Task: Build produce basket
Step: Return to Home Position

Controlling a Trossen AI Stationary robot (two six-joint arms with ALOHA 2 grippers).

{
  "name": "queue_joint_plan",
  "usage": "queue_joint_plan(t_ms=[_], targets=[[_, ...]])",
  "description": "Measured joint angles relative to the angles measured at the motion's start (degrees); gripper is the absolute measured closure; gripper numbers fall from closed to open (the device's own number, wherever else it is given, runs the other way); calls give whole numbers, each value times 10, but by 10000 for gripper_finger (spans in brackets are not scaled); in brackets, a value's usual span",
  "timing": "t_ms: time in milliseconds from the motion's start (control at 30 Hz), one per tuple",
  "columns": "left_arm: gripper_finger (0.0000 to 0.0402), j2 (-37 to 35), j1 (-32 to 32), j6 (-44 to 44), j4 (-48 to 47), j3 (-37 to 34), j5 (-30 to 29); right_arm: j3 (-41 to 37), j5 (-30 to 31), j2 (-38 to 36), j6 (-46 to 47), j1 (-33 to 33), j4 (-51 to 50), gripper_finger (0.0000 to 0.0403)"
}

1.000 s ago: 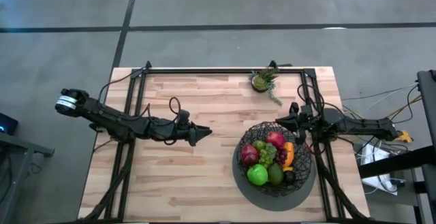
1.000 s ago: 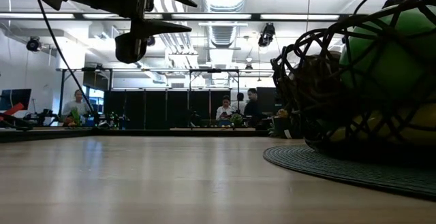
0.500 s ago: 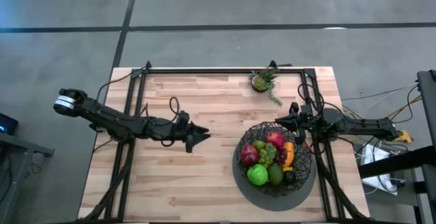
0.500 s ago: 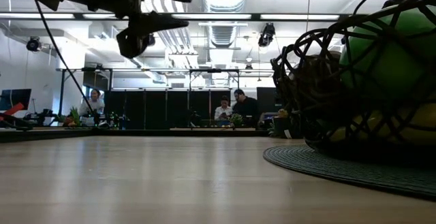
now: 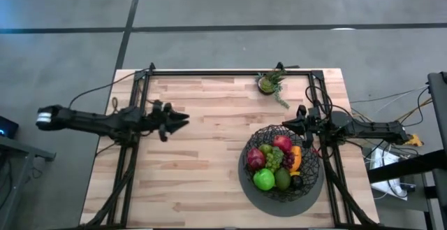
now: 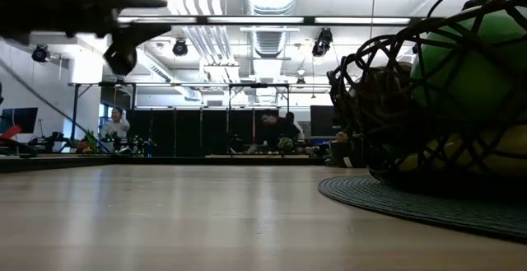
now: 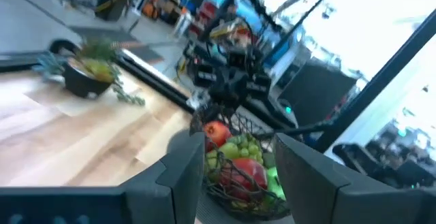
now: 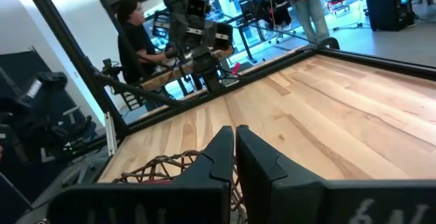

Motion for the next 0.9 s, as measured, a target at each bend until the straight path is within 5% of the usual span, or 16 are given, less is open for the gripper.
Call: queue_joint_plan(t_ms=[267, 433, 767, 900], targets=[[242, -170, 26, 29, -6, -130, 30, 0, 0, 0, 0, 0, 0, 394], [250, -243, 27, 123, -86, -130, 60, 0, 0, 0, 0, 0, 1, 394], [386, -351, 27, 266, -248, -130, 71, 0, 1, 0, 0, 0, 2, 394], [394, -324, 27, 288, -259, -130, 76, 0, 1, 0, 0, 0, 2, 394]])
